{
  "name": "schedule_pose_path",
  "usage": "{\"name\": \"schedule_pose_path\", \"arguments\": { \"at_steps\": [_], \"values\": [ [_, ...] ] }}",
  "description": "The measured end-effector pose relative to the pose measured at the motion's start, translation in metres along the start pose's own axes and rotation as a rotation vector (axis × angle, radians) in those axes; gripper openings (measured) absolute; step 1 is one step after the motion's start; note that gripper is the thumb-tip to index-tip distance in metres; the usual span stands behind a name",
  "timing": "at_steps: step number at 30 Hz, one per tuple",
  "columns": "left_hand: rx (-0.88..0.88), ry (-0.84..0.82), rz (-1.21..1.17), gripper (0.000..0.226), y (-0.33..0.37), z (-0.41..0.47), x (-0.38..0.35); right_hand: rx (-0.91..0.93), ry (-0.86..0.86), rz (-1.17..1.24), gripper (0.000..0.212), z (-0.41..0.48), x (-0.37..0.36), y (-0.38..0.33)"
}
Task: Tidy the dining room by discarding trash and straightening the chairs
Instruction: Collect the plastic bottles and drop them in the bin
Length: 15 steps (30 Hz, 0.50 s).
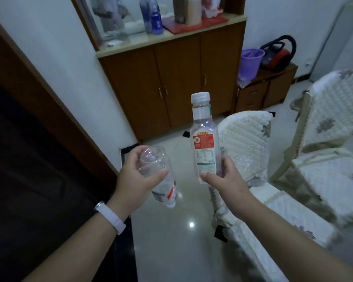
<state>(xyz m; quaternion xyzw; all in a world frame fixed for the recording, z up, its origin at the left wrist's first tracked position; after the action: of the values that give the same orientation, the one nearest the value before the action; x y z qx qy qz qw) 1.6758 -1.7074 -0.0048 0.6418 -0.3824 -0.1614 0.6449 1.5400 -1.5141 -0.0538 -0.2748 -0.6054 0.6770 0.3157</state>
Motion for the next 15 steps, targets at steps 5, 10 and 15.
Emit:
{"name": "schedule_pose_path", "arguments": {
  "at_steps": [5, 10, 15],
  "values": [
    [0.022, -0.025, -0.021, 0.061, -0.006, 0.064, 0.003, -0.028, 0.001, 0.002, 0.056, 0.055, -0.012, 0.016],
    [0.05, -0.045, -0.079, 0.059, -0.021, 0.143, 0.012, -0.064, 0.034, -0.047, 0.04, 0.12, -0.028, 0.034],
    [0.031, -0.135, -0.086, 0.059, -0.019, 0.242, 0.026, -0.065, 0.12, -0.115, 0.046, 0.208, -0.053, 0.043]
  ]
}}
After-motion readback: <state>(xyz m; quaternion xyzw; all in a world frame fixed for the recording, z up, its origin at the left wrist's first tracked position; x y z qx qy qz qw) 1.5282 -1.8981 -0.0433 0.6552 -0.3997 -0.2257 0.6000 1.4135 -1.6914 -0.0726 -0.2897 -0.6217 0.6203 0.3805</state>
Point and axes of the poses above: each hand's wrist, its own z-axis towards the middle knuckle, its own x-axis out of the back of the hand, y = z × x, the point moved 8 cm from there along z, towards the middle knuckle, and after that the axes turned 13 degrees about x, right-handed, at the moved point
